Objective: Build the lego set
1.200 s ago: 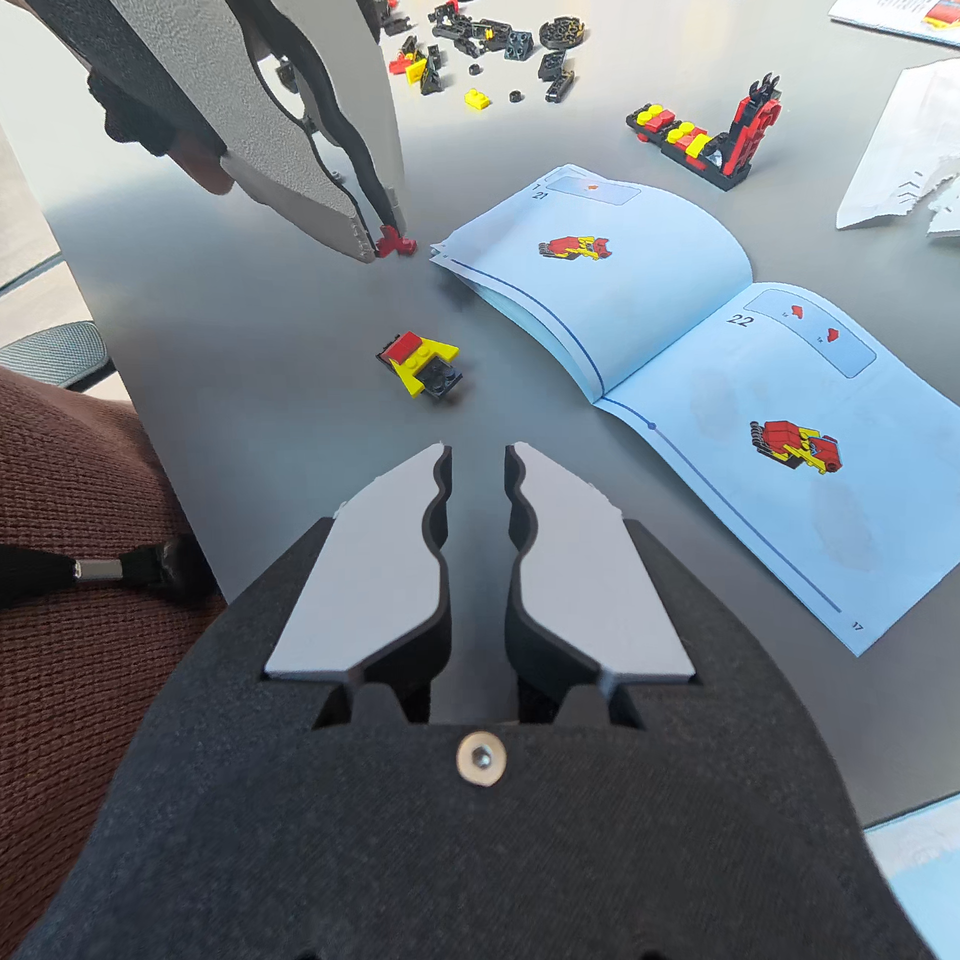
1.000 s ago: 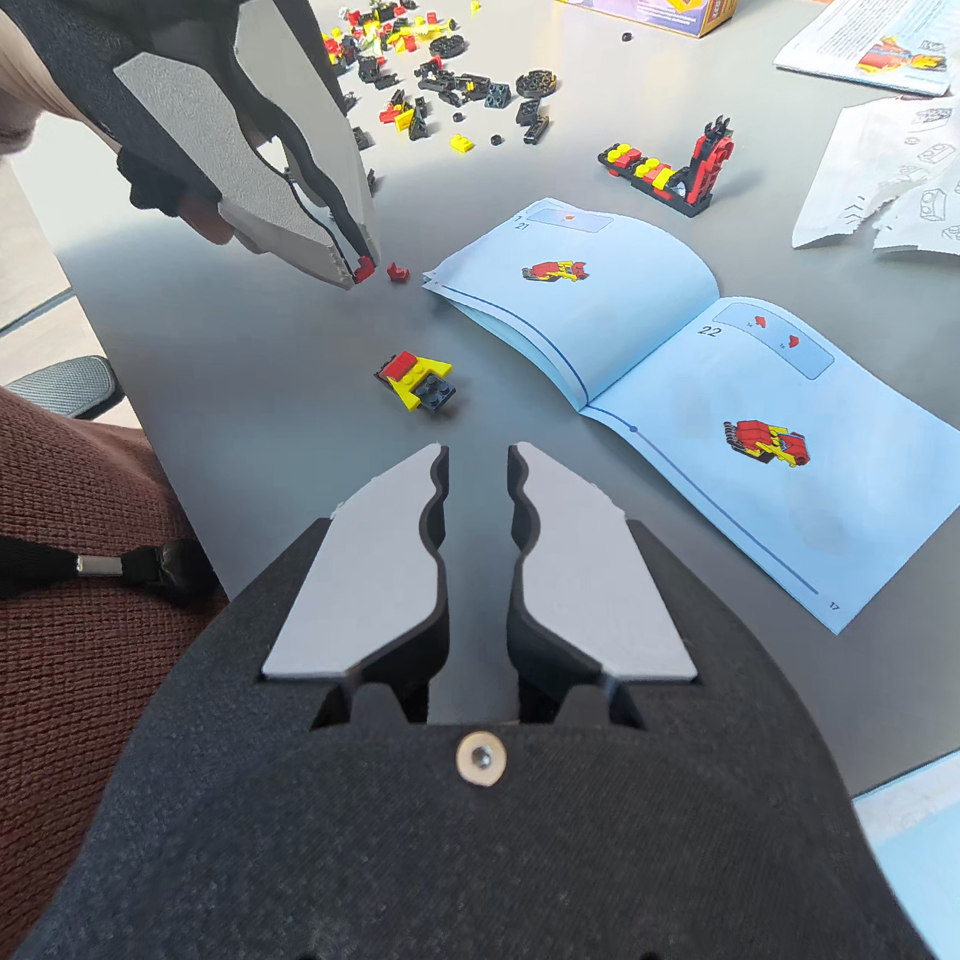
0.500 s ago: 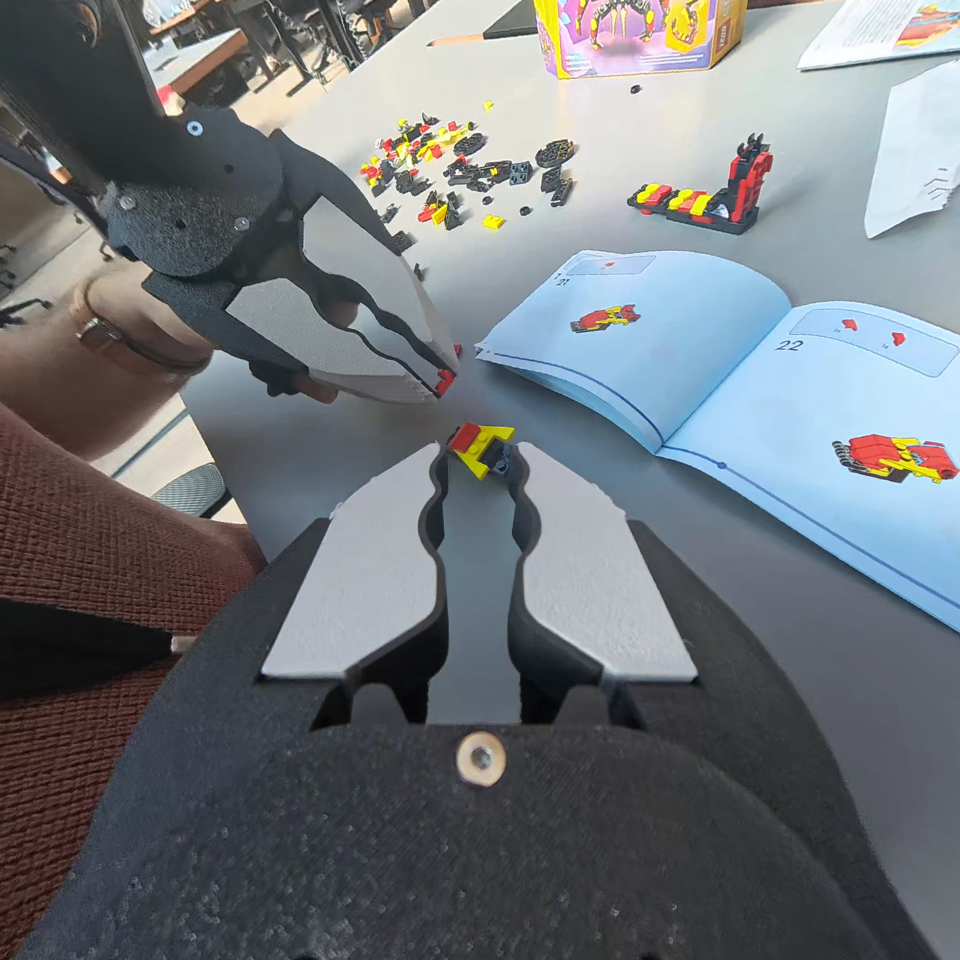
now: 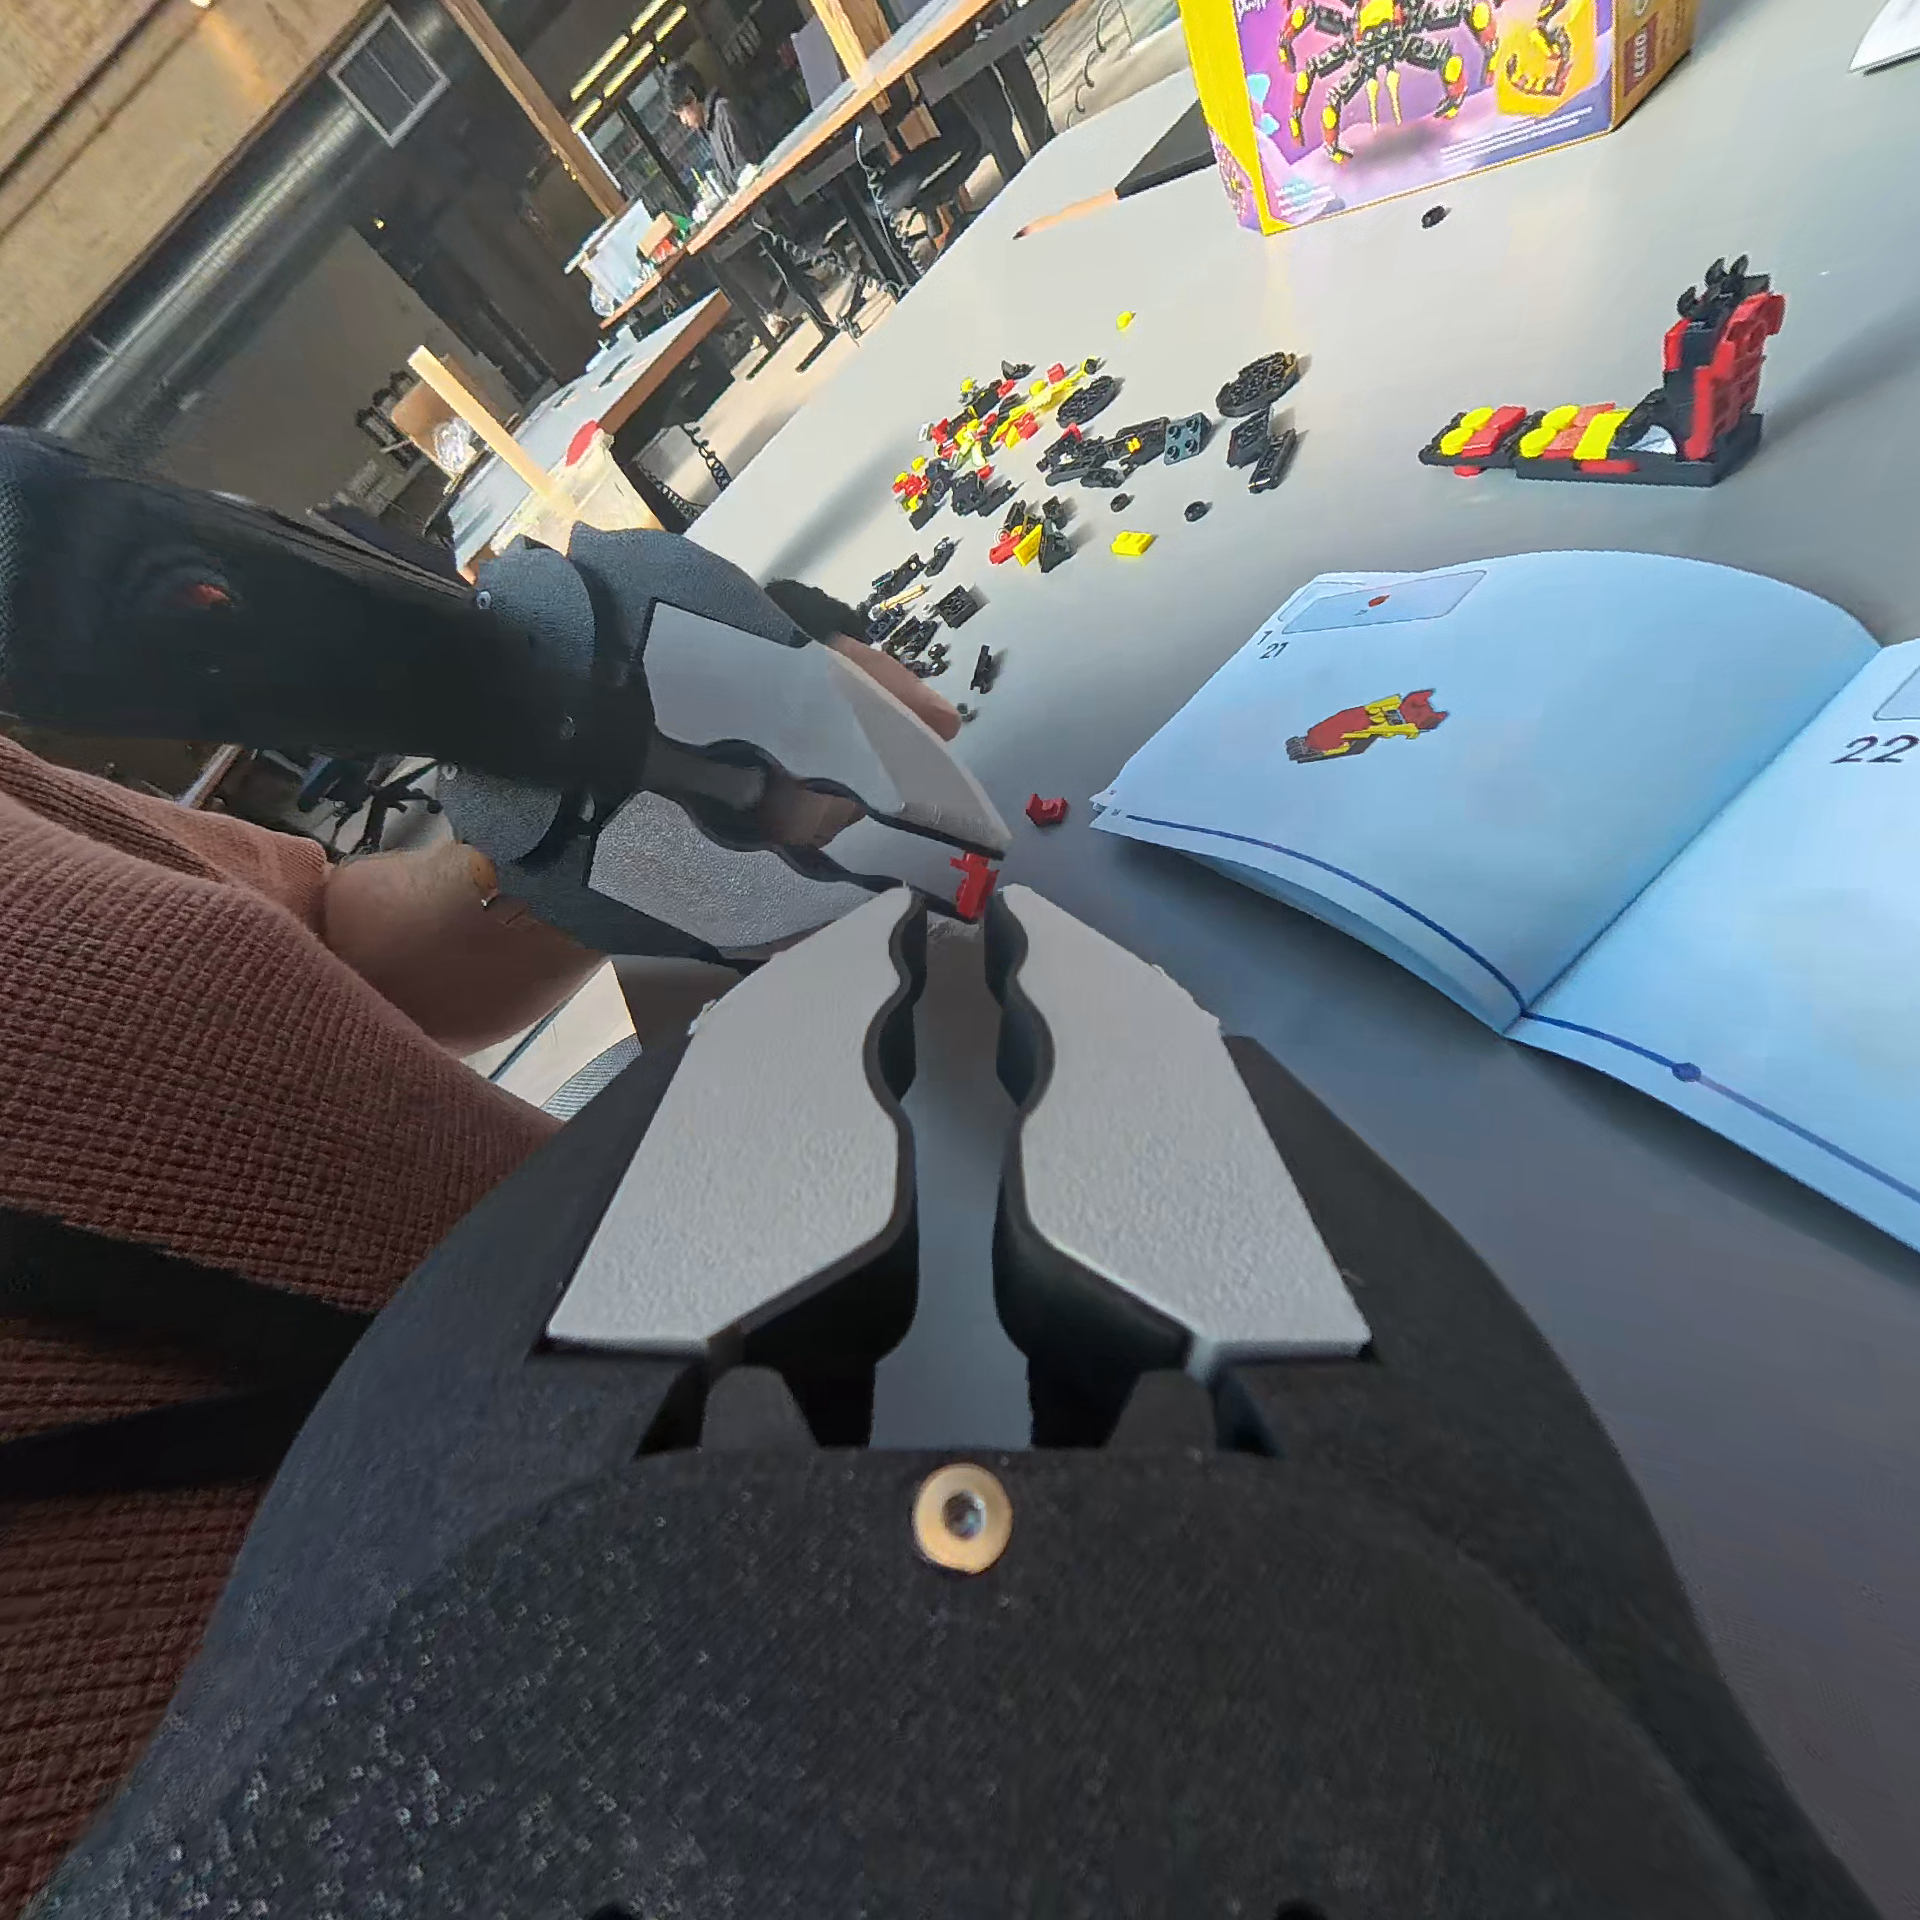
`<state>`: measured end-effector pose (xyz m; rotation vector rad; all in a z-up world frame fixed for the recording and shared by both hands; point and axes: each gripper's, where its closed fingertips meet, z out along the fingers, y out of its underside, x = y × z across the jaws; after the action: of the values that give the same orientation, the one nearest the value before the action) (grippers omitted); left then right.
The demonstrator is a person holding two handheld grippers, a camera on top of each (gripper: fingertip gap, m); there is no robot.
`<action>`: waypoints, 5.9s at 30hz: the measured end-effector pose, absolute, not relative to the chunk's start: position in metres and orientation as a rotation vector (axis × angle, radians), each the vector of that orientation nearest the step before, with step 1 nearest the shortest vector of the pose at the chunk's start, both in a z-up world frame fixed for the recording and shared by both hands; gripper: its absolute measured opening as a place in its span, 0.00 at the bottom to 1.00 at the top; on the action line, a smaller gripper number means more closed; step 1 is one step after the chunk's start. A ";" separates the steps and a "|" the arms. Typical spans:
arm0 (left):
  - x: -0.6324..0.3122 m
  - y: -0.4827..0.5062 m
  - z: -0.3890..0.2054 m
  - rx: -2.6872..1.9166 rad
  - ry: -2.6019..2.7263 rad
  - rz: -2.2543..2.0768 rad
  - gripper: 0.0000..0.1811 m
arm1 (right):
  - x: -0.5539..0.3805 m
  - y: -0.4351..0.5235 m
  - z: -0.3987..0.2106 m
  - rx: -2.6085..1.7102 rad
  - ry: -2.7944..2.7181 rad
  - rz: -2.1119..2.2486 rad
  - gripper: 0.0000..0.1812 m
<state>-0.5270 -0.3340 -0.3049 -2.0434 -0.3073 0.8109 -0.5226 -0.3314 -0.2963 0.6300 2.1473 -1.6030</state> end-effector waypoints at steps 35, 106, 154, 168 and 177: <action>-0.518 -0.360 -0.363 -2.253 -0.371 0.554 0.10 | -0.532 -0.330 -0.358 0.708 2.270 -1.035 0.02; -0.519 -0.365 -0.363 -2.215 -0.345 0.506 0.09 | -0.533 -0.335 -0.360 0.847 2.182 -0.994 0.05; -0.500 -0.365 -0.357 -2.215 -0.282 0.475 0.09 | -0.514 -0.353 -0.362 0.813 1.975 -0.748 0.05; -0.502 -0.368 -0.357 -2.213 -0.282 0.486 0.09 | -0.516 -0.357 -0.361 0.862 1.889 -0.778 0.05; -0.504 -0.374 -0.357 -2.205 -0.294 0.505 0.09 | -0.515 -0.359 -0.355 0.827 1.938 -0.854 0.05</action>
<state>-0.5038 -0.3737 -0.3572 -2.2051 -0.2938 0.5051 -0.5154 -0.3586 -0.3551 0.8265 1.9384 -0.8538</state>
